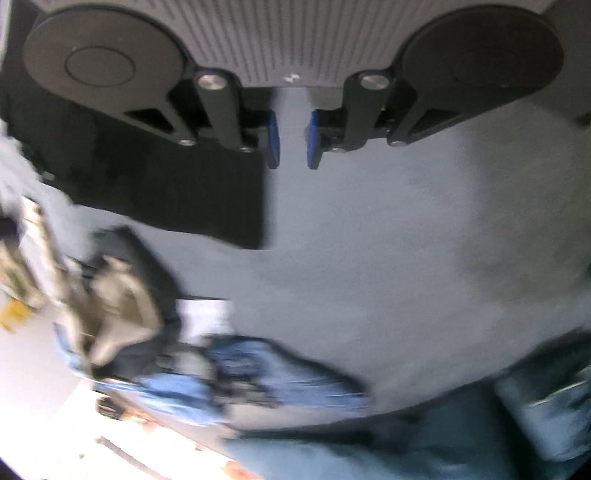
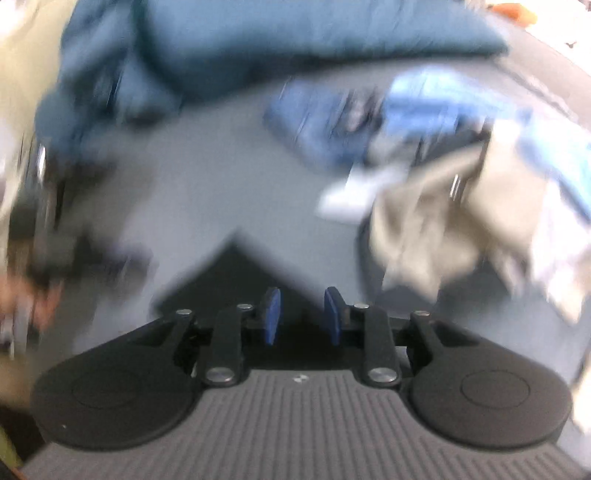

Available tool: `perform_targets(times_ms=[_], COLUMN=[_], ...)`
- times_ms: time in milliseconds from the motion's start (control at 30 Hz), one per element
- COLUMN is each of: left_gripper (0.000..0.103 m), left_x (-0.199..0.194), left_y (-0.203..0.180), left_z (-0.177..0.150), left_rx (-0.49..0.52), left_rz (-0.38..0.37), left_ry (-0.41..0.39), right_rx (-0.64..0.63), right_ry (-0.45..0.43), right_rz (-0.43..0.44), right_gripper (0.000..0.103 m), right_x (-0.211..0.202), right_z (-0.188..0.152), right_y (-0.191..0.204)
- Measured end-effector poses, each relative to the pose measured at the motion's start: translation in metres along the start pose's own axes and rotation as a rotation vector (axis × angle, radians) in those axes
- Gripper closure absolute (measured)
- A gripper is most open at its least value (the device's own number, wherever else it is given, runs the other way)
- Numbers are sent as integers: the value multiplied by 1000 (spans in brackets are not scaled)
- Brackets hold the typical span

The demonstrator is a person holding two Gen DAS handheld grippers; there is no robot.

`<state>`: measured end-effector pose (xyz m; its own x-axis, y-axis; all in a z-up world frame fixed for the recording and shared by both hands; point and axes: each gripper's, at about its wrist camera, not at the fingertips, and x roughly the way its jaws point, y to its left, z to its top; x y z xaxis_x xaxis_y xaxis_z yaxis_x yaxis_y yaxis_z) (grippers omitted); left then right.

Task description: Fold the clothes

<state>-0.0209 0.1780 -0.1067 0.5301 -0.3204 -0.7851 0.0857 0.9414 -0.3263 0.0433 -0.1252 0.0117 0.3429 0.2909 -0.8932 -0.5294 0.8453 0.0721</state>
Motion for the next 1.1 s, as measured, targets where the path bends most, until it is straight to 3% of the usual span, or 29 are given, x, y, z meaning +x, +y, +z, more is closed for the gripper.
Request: perform_targets(times_ms=[100,167,200,267,333,367,400,500,600,700,733,800,900,967,1033,1100], left_gripper=[75,79,88,91,79,67,65,63,62,62,63,66,65,63,61,59], left_x=[25,45,52,53,46,41,35,32,56,97,111,129,120,106,94,92], left_y=[-24,-29,-30,-28,-33,-37,-44,-73,-106,-124,-128,-132,-136,-157,-193,-241], left_z=[-1,-5,-6,-3,4,7,9,17,29,35,36,42,50,49,42,34], left_rx=[84,114,130,153,180,201,235,276,237,166,151,139,62,76,126,176], left_rz=[-100,-40,-9,12,41,60,86,84,-14,0,40,206,280,333,288,174], left_ry=[79,129,143,135,118,102,73,35,60,58,60,51,6,-43,-72,-61], right_rx=[120,250,297,390,468,498,526,614,715,796,808,835,944,1054,1151,1253], right_ry=[56,61,62,78,84,61,32,-61,-129,-154,-154,-148,-147,-172,-192,-206], right_rz=[-18,-3,1,7,4,-4,-13,-113,-202,-243,-254,-286,-371,-402,-419,-422], right_gripper=[77,77,77,77,77,77,77,77,76,75,75,75,74,70,63,59], right_x=[32,52,60,74,73,65,54,16,-16,-36,-41,-51,-72,-85,-94,-97], right_z=[-43,-70,-83,-109,-132,-141,-150,-175,-208,-248,-262,-290,-339,-371,-399,-424], right_y=[22,29,32,35,33,28,24,-4,-42,-81,-90,-110,-152,-180,-200,-212])
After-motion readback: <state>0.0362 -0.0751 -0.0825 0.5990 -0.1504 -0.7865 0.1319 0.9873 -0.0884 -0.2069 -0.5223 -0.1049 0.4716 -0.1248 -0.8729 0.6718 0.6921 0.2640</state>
